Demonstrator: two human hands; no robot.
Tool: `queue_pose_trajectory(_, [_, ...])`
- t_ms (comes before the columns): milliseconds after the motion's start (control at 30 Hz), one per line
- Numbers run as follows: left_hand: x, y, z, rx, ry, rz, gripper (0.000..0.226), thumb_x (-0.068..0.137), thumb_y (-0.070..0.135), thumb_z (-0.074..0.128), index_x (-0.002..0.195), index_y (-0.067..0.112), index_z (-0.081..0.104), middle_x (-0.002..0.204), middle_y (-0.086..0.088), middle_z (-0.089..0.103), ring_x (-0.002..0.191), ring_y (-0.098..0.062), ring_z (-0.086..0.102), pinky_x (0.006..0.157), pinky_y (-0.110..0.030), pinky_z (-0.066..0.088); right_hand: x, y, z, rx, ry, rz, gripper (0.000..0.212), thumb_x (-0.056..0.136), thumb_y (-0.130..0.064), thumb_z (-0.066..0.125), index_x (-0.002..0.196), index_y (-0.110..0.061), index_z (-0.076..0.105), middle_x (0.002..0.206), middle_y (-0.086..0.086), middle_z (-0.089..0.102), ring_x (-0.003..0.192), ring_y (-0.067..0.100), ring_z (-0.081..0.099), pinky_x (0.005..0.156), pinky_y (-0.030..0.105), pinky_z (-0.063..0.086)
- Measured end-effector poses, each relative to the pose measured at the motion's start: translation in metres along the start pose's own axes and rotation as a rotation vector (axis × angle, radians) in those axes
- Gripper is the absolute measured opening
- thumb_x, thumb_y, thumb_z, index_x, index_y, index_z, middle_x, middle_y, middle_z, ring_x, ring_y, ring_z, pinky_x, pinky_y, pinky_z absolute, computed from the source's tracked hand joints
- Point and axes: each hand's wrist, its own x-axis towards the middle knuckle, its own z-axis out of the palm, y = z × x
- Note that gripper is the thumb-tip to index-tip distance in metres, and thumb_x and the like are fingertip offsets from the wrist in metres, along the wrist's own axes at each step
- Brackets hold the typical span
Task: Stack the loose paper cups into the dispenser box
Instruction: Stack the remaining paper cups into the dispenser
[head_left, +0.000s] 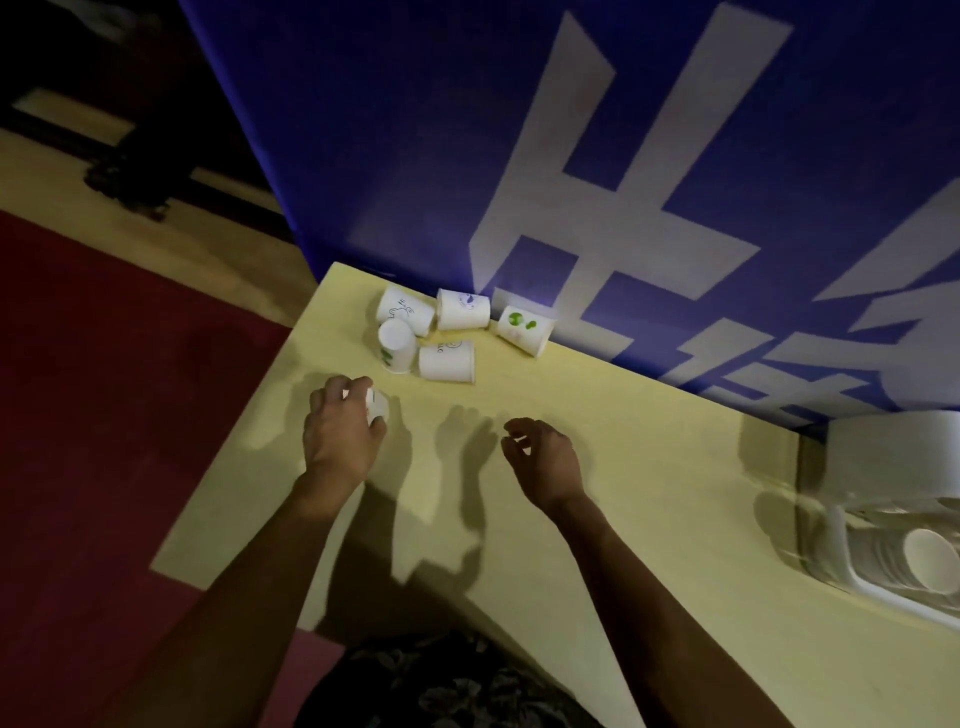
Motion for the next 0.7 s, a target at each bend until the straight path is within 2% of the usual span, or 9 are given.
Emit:
queue_pose_trajectory(100, [0.022, -0.013, 0.003, -0.010, -0.049, -0.025, 0.056, 0.081, 0.017, 0.067, 0.134, 0.019, 0.049, 0.137, -0.011, 0.042, 0.122, -0.034, 0.038, 0.090, -0.043, 0.044, 0.030, -0.017, 0.015, 0.063, -0.006, 0.089, 0.022, 0.090, -0.023, 0.062, 0.110, -0.017, 0.069, 0.105, 0.001, 0.071, 0.088, 0.017, 0.065, 0.077, 0.025, 0.047])
queue_pose_trajectory(200, [0.037, -0.021, 0.009, -0.034, -0.130, -0.066, 0.055, 0.082, 0.017, 0.063, 0.135, 0.023, 0.049, 0.140, -0.009, 0.040, 0.122, -0.033, 0.039, 0.088, -0.042, 0.046, 0.056, -0.030, 0.026, 0.139, 0.018, 0.207, 0.025, 0.091, -0.022, 0.061, 0.113, -0.015, 0.069, 0.108, 0.004, 0.071, 0.098, 0.020, 0.064, 0.078, 0.021, 0.042])
queue_pose_trajectory(333, [0.046, -0.026, 0.014, -0.075, -0.168, -0.049, 0.051, 0.080, 0.017, 0.060, 0.131, 0.019, 0.052, 0.135, -0.011, 0.043, 0.117, -0.034, 0.043, 0.090, -0.041, 0.045, 0.087, -0.041, 0.039, 0.222, 0.049, 0.336, 0.031, 0.090, -0.023, 0.061, 0.119, -0.014, 0.065, 0.115, 0.006, 0.068, 0.107, 0.025, 0.060, 0.091, 0.029, 0.045])
queue_pose_trajectory(467, [0.049, -0.029, 0.009, -0.173, -0.162, -0.064, 0.059, 0.070, 0.039, 0.046, 0.123, 0.013, 0.055, 0.121, -0.013, 0.051, 0.105, -0.036, 0.050, 0.084, -0.039, 0.043, 0.110, -0.047, 0.056, 0.269, 0.048, 0.380, 0.031, 0.090, -0.025, 0.062, 0.119, -0.015, 0.064, 0.115, 0.005, 0.067, 0.105, 0.025, 0.061, 0.094, 0.037, 0.049])
queue_pose_trajectory(567, [0.040, -0.029, 0.000, -0.347, -0.102, -0.110, 0.074, 0.060, 0.059, 0.037, 0.111, 0.010, 0.058, 0.108, -0.010, 0.056, 0.094, -0.030, 0.054, 0.077, -0.034, 0.043, 0.119, -0.051, 0.065, 0.315, 0.054, 0.414, 0.020, 0.091, -0.026, 0.060, 0.105, -0.015, 0.069, 0.105, 0.005, 0.070, 0.097, 0.024, 0.062, 0.086, 0.035, 0.051])
queue_pose_trajectory(633, [0.031, -0.028, -0.005, -0.513, -0.088, -0.198, 0.066, 0.055, 0.058, 0.050, 0.103, 0.012, 0.056, 0.100, -0.005, 0.058, 0.088, -0.025, 0.054, 0.072, -0.033, 0.045, 0.119, -0.055, 0.066, 0.326, 0.059, 0.420, 0.016, 0.090, -0.024, 0.060, 0.096, -0.013, 0.069, 0.095, 0.005, 0.070, 0.091, 0.026, 0.062, 0.079, 0.034, 0.049])
queue_pose_trajectory(700, [0.023, -0.024, -0.008, -0.759, -0.097, -0.362, 0.048, 0.057, 0.041, 0.067, 0.095, 0.015, 0.054, 0.097, -0.004, 0.061, 0.083, -0.024, 0.058, 0.068, -0.035, 0.049, 0.113, -0.059, 0.063, 0.323, 0.082, 0.381, 0.016, 0.089, -0.022, 0.058, 0.090, -0.009, 0.067, 0.087, 0.006, 0.069, 0.085, 0.028, 0.061, 0.076, 0.037, 0.049])
